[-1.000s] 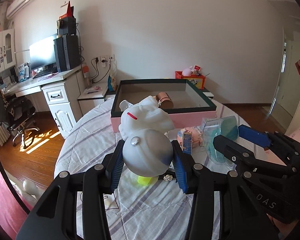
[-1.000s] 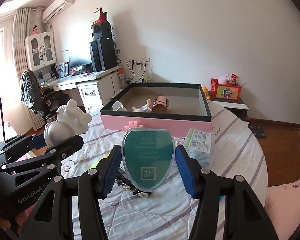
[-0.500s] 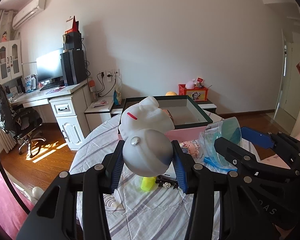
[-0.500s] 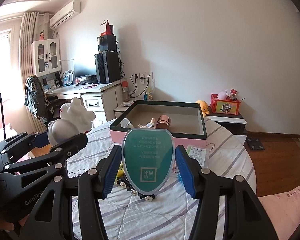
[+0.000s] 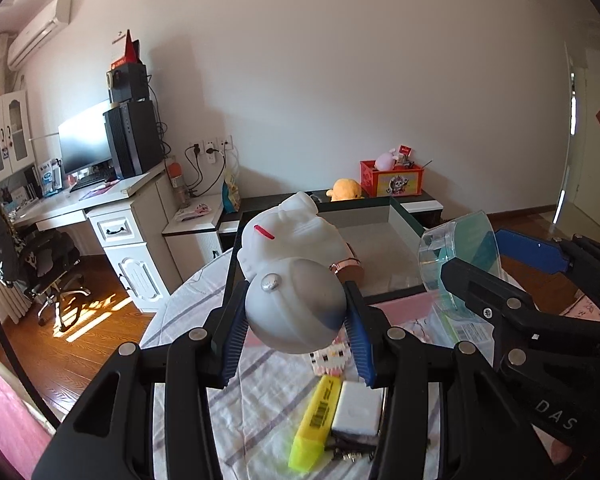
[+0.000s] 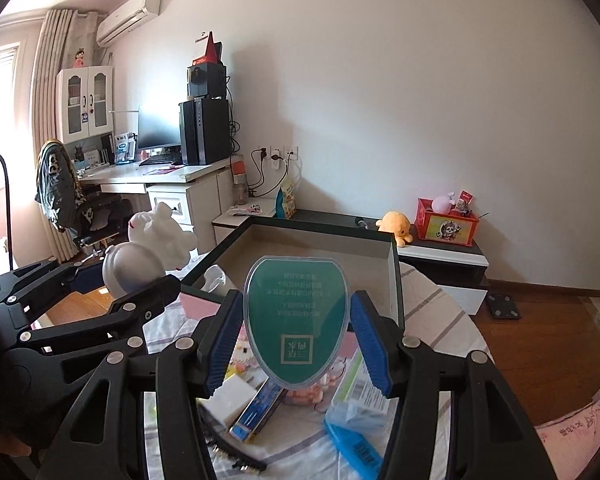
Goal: Organize rigid objects
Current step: 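Lift both held items and carry them toward the pink box, then open both tools over the pink box to drop the toy and brush case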
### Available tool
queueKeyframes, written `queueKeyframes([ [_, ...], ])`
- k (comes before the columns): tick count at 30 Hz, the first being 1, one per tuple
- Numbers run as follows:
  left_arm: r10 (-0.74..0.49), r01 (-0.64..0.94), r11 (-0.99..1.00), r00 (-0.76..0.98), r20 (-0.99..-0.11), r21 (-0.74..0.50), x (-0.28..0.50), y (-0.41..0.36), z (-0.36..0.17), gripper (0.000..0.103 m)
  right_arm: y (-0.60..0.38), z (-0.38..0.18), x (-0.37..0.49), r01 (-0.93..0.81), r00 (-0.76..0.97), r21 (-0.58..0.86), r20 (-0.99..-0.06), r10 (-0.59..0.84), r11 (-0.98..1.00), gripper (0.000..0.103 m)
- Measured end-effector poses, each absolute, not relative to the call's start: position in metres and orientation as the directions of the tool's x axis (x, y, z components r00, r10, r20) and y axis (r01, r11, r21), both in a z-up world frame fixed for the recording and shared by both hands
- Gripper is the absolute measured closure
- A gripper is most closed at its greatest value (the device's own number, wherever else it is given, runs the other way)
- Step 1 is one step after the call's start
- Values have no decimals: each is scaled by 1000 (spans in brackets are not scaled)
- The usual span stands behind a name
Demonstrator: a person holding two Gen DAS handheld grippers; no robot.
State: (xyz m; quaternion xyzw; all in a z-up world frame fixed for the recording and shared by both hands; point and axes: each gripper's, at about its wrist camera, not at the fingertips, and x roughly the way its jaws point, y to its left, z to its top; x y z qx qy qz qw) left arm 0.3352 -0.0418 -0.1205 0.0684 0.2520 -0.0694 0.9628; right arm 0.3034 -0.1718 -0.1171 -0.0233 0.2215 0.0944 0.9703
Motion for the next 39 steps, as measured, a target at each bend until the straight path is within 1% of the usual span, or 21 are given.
queueKeyframes([
  [3,-104,182,978,852,-513,104,378,-49,-122,57,-175,-116,341,-194,876,-16,-454,166,981,46],
  [6,-122,198,977,818,-561,76,424,-52,-132,57,-178,-123,380,-191,860,-23,-486,156,981,46],
  [9,-91,175,982,781,-618,76,462,-54,-151,57,-182,-140,416,-189,829,-19,-539,149,982,46],
  [14,-77,168,984,716,-693,64,495,-49,-189,57,-188,-173,449,-178,773,-1,-619,139,984,46],
  [17,-45,144,986,704,-708,81,503,-50,-202,56,-194,-187,457,-171,753,13,-643,139,985,46],
  [19,-30,141,985,716,-698,103,501,-52,-202,52,-197,-189,458,-169,746,30,-649,147,985,46],
  [20,-40,146,985,718,-695,94,498,-51,-199,40,-199,-189,458,-170,747,36,-647,152,985,46],
  [21,-54,151,985,722,-690,80,493,-51,-195,23,-200,-187,454,-160,761,38,-632,147,986,43],
  [22,-59,146,987,732,-679,72,487,-48,-190,16,-201,-183,453,-149,769,38,-623,140,988,40],
  [23,-56,137,988,748,-662,71,479,-47,-184,8,-202,-179,450,-142,773,44,-619,138,989,30],
  [24,-55,131,989,765,-642,72,470,-45,-177,3,-203,-174,444,-140,781,55,-607,144,989,21],
  [26,-50,119,990,792,-609,73,449,-38,-163,0,-202,-161,427,-136,808,51,-572,140,989,21],
  [28,-48,102,993,814,-579,60,424,-30,-150,0,-202,-148,405,-130,828,52,-544,137,990,20],
  [30,-58,92,995,834,-549,35,396,-22,-139,0,-200,-136,375,-130,851,56,-506,140,990,16],
  [33,-54,79,997,864,-501,27,353,-14,-126,0,-193,-121,333,-136,878,45,-458,141,990,16],
  [37,-52,76,997,890,-453,35,298,-14,-114,0,-185,-107,285,-140,898,36,-417,142,989,16],
  [39,-26,51,998,904,-427,47,272,-13,-110,0,-182,-102,259,-142,905,47,-399,149,989,16],
])
